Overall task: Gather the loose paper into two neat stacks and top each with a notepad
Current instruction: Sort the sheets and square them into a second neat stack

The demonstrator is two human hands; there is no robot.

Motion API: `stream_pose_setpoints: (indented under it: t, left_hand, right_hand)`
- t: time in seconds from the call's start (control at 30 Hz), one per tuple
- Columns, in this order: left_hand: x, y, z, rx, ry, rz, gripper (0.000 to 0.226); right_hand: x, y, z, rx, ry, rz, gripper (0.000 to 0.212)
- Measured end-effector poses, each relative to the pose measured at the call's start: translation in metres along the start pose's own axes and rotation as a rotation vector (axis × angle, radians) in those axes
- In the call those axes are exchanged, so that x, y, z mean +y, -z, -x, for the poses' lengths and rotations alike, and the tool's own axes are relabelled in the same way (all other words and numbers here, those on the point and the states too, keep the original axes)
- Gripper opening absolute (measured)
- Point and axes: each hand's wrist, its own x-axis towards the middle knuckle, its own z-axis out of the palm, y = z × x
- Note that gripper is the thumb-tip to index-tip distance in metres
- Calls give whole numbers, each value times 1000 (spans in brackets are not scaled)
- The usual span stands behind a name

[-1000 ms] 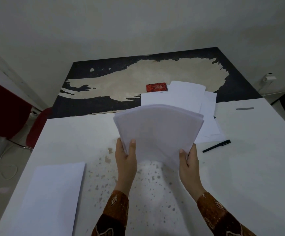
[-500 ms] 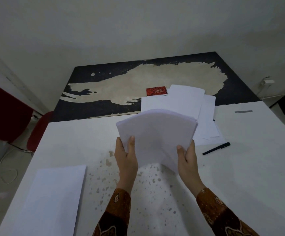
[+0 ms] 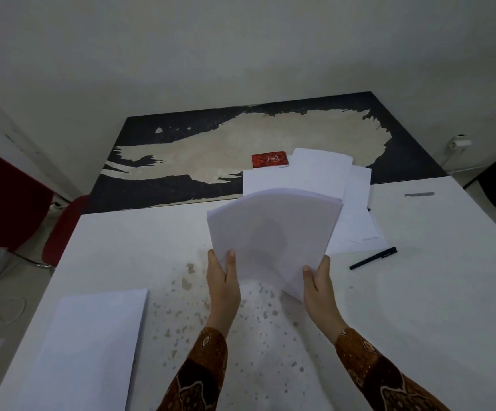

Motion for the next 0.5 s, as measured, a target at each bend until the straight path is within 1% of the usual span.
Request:
stream_pose_setpoints:
  t: [0.07,0.13,0.17,0.23,0.33,0.37,0.43,0.5]
  left_hand:
    - [0,2,-1,9,-24,-56,23]
    - [1,6,-7,30,-66,-127,20]
    - [1,8,-11,31,-66,-167,16]
    - [-8,15,-21,14,-6,-227,10]
    - [-35,25,-37,-26,142,-267,46]
    - [-42,28,-39,-26,200,-279,51]
    - [-56,30,-41,-7,309,-306,54]
    - [-68,33,-42,5,370,-321,55]
  right_hand:
    - [-1,2,-4,16,4,31,27]
    - [-3,4,-12,33,26,70,25]
    - [-5,5,-17,30,40,87,26]
    - [-5,5,-29,-2,53,127,30]
    - [3,2,-47,-106,-27,232,37]
    - [9,0,-52,-140,-62,264,38]
    - [22,-5,-59,-217,-122,320,42]
    - [29,-10,-64,-329,-161,358,43]
